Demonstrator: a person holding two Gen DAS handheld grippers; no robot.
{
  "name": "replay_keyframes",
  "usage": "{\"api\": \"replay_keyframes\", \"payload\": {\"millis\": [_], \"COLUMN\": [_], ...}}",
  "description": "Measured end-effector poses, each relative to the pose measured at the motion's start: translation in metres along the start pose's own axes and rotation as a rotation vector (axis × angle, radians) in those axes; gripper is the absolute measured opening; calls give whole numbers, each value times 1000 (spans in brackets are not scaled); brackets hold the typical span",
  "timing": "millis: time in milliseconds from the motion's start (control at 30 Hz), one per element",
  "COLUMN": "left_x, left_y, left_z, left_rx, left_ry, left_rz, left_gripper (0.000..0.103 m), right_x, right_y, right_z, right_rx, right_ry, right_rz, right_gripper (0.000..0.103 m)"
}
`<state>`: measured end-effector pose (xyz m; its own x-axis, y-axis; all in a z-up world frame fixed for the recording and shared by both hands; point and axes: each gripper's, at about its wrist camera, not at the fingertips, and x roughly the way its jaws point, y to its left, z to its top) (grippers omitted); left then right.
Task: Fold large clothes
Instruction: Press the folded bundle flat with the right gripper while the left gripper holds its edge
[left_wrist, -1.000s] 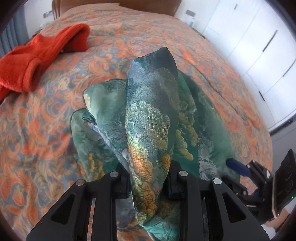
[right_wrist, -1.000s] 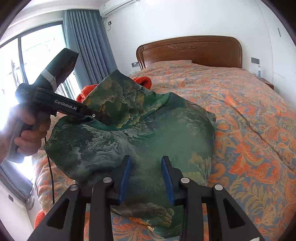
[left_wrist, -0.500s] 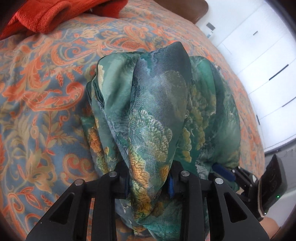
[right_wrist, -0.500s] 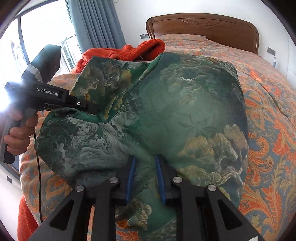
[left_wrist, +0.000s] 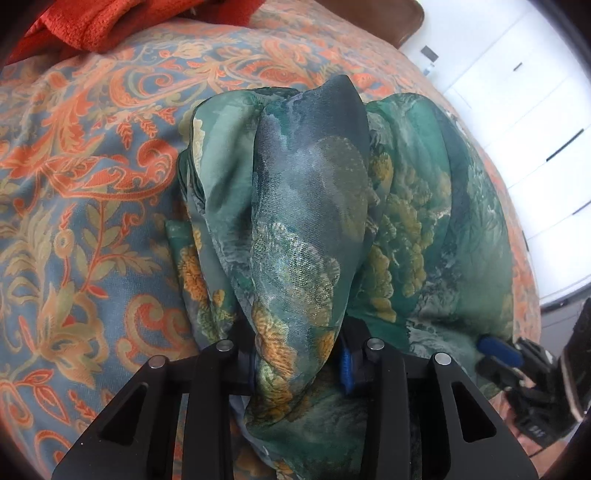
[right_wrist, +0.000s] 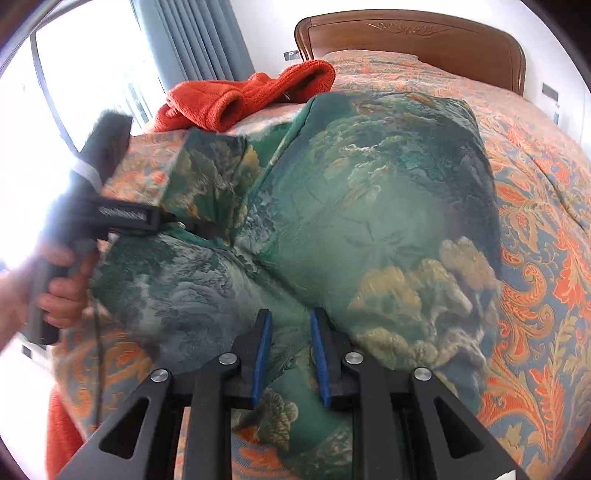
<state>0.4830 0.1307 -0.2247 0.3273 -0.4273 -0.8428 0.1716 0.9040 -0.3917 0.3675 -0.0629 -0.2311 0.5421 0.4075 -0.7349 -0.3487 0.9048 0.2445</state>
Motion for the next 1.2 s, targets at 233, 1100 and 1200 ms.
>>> {"api": "replay_keyframes", "payload": {"millis": [233, 1100, 1200], "left_x": [-2, 2, -2], "left_y": [10, 31, 36], "left_z": [-7, -23, -30], "left_rx": [-17, -56, -60], "left_ry": [-10, -56, -61], "left_rz": [-44, -130, -138], "left_gripper": [35, 38, 38], "right_x": [-69, -31, -43], "right_y": [-17, -66, -62], "right_z": [-3, 16, 56], "right_rx": [61, 250, 205], "right_ry": [-114, 108, 28], "right_rz": [-19, 11, -58], "right_gripper": [21, 16, 21]}}
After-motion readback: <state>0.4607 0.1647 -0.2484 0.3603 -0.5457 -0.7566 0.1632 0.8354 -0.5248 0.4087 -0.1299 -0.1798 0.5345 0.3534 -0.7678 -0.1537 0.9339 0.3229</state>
